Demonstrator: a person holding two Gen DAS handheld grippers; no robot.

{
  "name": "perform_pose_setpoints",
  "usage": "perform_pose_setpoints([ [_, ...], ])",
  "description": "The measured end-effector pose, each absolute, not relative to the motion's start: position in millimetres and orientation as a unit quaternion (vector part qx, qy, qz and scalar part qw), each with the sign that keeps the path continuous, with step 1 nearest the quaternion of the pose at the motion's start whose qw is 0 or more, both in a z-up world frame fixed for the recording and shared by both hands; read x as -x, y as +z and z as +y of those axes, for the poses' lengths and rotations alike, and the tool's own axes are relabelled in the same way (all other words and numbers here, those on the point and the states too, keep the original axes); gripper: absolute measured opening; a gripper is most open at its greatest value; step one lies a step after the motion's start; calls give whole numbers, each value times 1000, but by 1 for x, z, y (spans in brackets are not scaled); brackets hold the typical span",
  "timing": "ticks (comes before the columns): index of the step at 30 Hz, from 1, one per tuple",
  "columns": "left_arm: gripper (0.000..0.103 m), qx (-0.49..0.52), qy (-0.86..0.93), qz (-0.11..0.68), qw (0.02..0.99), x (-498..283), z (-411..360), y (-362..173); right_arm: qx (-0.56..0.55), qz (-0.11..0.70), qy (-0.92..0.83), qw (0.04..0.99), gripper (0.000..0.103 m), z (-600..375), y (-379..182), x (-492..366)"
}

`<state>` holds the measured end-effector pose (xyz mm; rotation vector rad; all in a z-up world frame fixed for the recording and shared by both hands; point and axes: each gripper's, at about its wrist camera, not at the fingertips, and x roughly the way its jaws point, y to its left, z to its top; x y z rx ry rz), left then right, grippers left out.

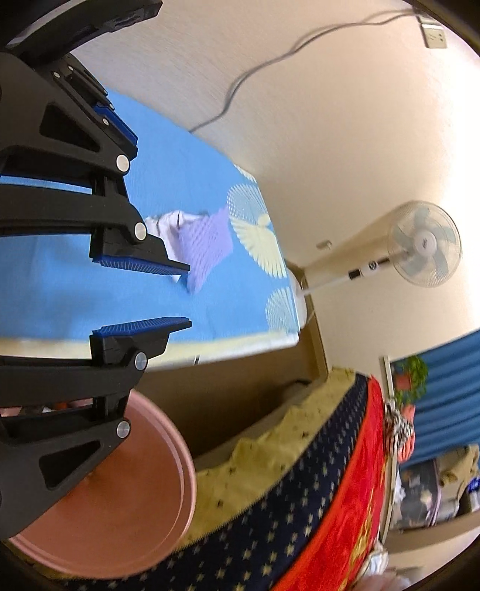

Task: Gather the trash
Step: 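Move both open tools back toward the lavender foam net and white tissue, then grasp the white tissue with the left tool while the right tool grasps the lavender foam net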

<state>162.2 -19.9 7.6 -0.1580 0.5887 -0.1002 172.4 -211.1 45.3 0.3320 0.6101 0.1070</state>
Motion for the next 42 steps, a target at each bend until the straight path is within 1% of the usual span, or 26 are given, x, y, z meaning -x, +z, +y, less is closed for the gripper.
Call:
perform_pose_setpoints([
  [7, 18, 97, -13, 295, 950, -177, 8, 0, -124, 300, 88, 942, 25, -176, 38, -215],
  [9, 18, 100, -8, 298, 949, -182, 13, -3, -104, 304, 101, 941, 29, -163, 34, -230],
  [11, 18, 102, -4, 299, 949, -187, 17, -5, -86, 309, 111, 941, 41, -152, 29, -243],
  [13, 18, 106, -3, 301, 948, -191, 20, -7, -68, 314, 123, 939, 48, -142, 25, -251],
  [17, 18, 116, -6, 307, 945, -201, 26, -12, -39, 336, 129, 932, 48, -132, 12, -263],
  [18, 18, 118, -7, 308, 944, -203, 27, -14, -37, 341, 126, 931, 47, -132, 9, -265],
  [19, 18, 122, -9, 310, 943, -205, 28, -16, -37, 344, 126, 930, 41, -133, 7, -266],
  [20, 18, 126, -13, 311, 942, -208, 28, -17, -37, 347, 129, 928, 31, -133, 4, -267],
  [21, 18, 128, -16, 312, 941, -211, 27, -18, -34, 349, 132, 927, 24, -133, 2, -268],
  [22, 18, 130, -21, 313, 941, -213, 26, -19, -30, 351, 137, 926, 7, -132, 1, -268],
  [23, 18, 132, -26, 314, 940, -215, 25, -20, -28, 353, 146, 924, 0, -132, 0, -267],
  [26, 18, 137, -38, 317, 938, -222, 19, -22, -28, 345, 153, 926, 0, -136, 1, -263],
  [29, 18, 141, -50, 320, 935, -227, 12, -24, -51, 336, 148, 929, 0, -146, 6, -259],
  [32, 23, 144, -61, 324, 933, -233, 5, -26, -53, 331, 149, 930, 0, -152, 10, -259],
  [33, 25, 146, -64, 325, 932, -235, 3, -26, -51, 330, 149, 931, 1, -152, 11, -258],
  [36, 30, 150, -75, 329, 929, -241, -2, -27, -60, 336, 152, 928, 15, -156, 9, -260],
  [38, 31, 151, -83, 331, 928, -246, -6, -28, -70, 336, 145, 928, 33, -161, 8, -261],
  [42, 31, 163, -91, 341, 921, -255, -7, -33, -106, 343, 133, 924, 48, -174, 5, -270],
])
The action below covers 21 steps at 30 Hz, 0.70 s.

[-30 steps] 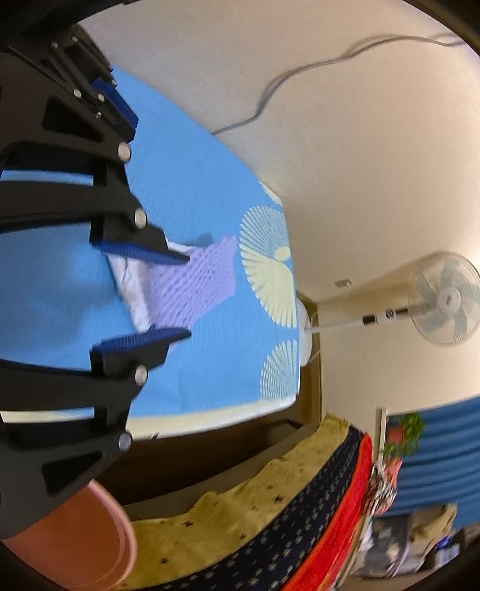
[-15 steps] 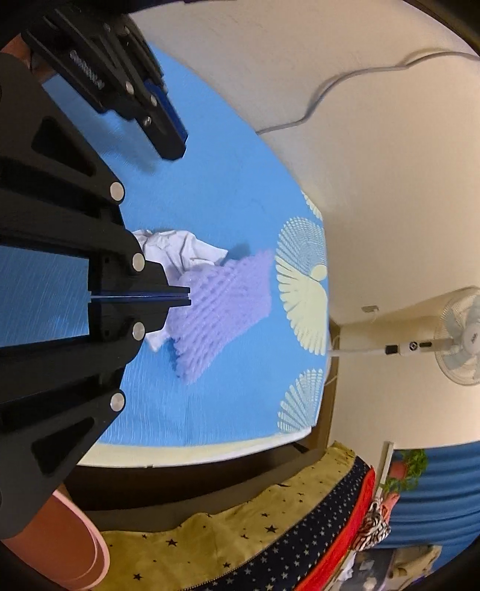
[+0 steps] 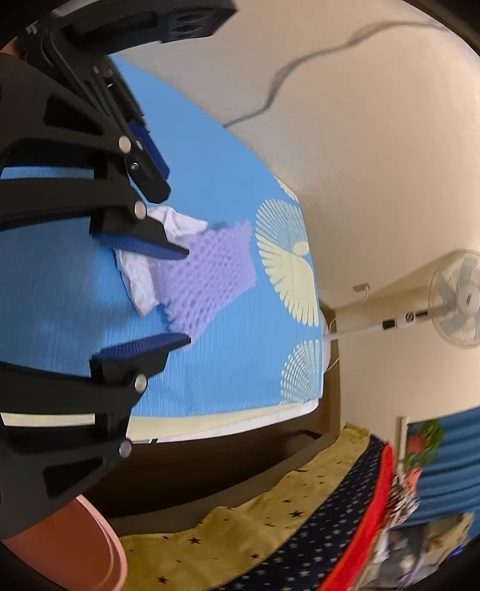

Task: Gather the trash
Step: 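Grasp the white tissue with the left tool while the right tool grasps the lavender foam net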

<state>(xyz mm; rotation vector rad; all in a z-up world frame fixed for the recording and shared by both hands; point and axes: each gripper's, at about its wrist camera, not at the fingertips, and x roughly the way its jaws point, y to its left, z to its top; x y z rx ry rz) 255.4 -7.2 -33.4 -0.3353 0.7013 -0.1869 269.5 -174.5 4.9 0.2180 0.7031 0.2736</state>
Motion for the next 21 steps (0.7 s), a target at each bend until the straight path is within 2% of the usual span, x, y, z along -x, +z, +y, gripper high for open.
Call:
perform_pose_setpoints([
  [2, 31, 165, -93, 345, 919, -258, -7, -36, -130, 350, 128, 919, 56, -182, 3, -278],
  [5, 31, 171, -98, 354, 914, -263, -7, -41, -168, 368, 130, 905, 59, -189, -4, -297],
  [10, 30, 174, -106, 369, 907, -269, -10, -48, -175, 406, 122, 889, 58, -187, -20, -323],
  [12, 30, 173, -108, 375, 904, -270, -11, -51, -164, 420, 125, 884, 52, -180, -26, -329],
  [14, 30, 174, -112, 382, 901, -272, -12, -53, -150, 433, 126, 880, 39, -173, -33, -331],
  [15, 28, 175, -113, 384, 900, -273, -12, -54, -149, 435, 127, 879, 37, -171, -35, -330],
  [16, 23, 176, -116, 385, 899, -273, -12, -55, -149, 436, 126, 879, 30, -170, -36, -330],
  [17, 20, 176, -119, 386, 897, -274, -13, -55, -150, 435, 126, 879, 17, -171, -37, -328],
  [18, 16, 174, -122, 389, 897, -274, -14, -55, -152, 434, 129, 878, 9, -172, -36, -328],
  [21, 12, 164, -120, 385, 900, -270, -18, -52, -157, 424, 125, 883, 6, -174, -29, -322],
])
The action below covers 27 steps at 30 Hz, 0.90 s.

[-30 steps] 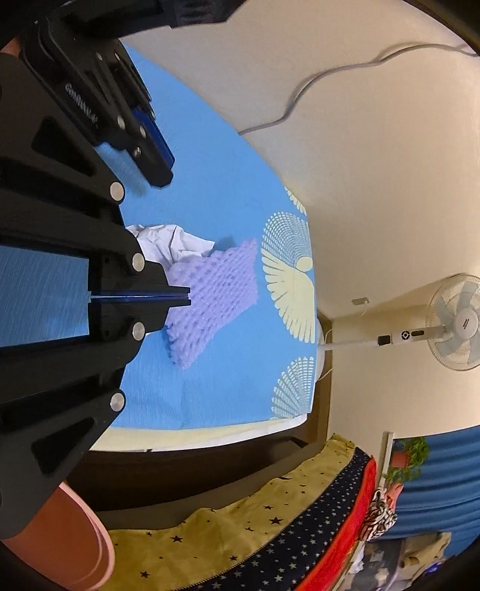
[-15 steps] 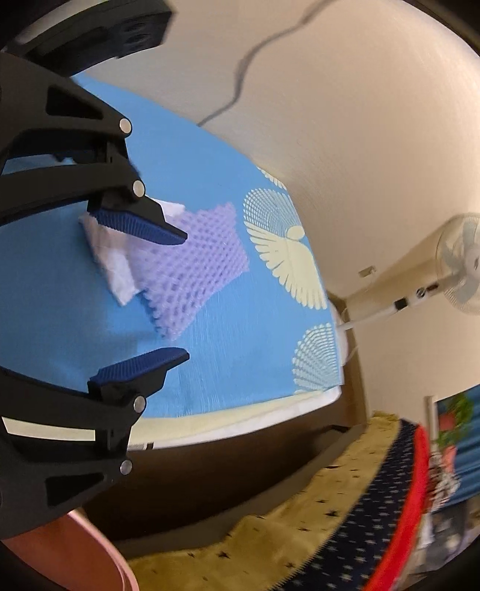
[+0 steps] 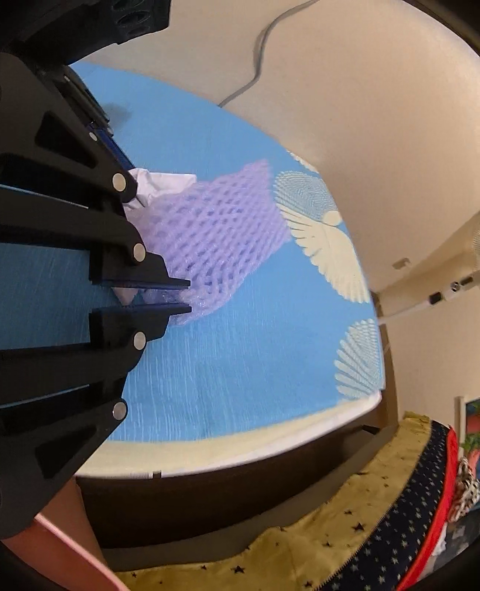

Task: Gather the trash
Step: 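Grasp the white tissue with the left tool while the right tool grasps the lavender foam net, then carry the tissue and lavender foam net over the pink bin with both tools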

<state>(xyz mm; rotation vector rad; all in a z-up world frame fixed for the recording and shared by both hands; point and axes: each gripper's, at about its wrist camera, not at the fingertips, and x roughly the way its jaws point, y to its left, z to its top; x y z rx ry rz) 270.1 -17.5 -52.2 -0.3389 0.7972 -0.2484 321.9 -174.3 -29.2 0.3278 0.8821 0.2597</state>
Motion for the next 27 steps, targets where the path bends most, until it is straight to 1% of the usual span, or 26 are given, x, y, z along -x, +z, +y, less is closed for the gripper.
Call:
perform_pose_setpoints([
  [4, 10, 150, -108, 377, 908, -262, -16, -43, -154, 405, 125, 892, 5, -177, -14, -308],
  [13, 10, 111, -84, 354, 925, -231, -20, -8, -158, 357, 96, 916, 5, -194, 33, -261],
  [27, 10, 82, -89, 309, 943, -159, -32, 45, -137, 311, 62, 938, 5, -232, 93, -154],
])
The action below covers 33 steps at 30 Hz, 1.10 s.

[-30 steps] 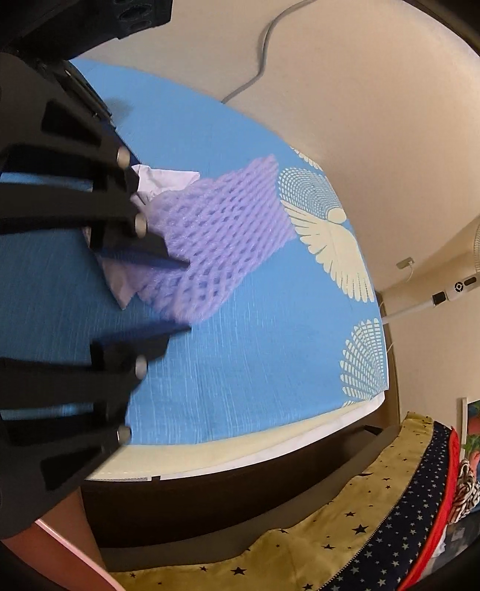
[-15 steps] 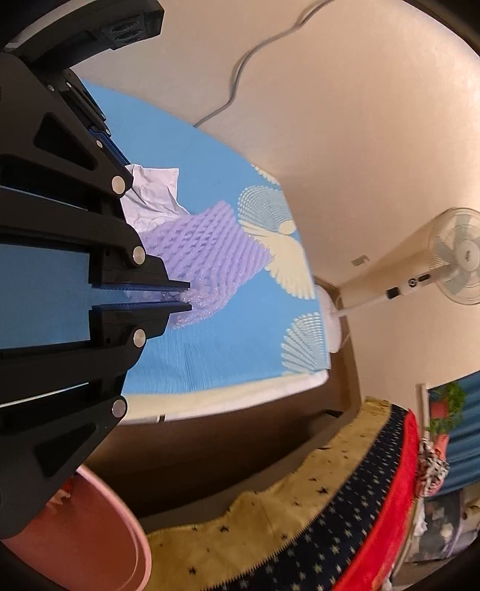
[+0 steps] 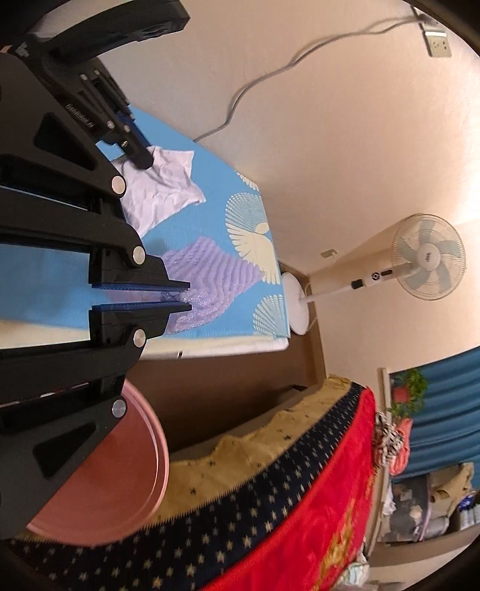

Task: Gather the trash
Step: 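Carry the tissue and lavender foam net over the pink bin with both tools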

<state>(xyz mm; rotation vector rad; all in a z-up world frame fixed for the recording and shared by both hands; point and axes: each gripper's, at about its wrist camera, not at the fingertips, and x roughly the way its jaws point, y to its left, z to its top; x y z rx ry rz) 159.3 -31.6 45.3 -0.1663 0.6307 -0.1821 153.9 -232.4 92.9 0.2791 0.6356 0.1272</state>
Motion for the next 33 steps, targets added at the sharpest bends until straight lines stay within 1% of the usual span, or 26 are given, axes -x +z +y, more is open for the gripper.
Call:
perform_pose_setpoints([
  [10, 10, 63, -98, 287, 951, -109, -48, 67, -138, 284, 41, 948, 5, -260, 109, -86],
  [19, 10, 51, -111, 276, 953, -71, -62, 70, -149, 266, 23, 952, 5, -273, 113, -48],
  [33, 10, 44, -117, 271, 954, -62, -64, 67, -134, 248, -13, 959, 5, -281, 120, -25],
])
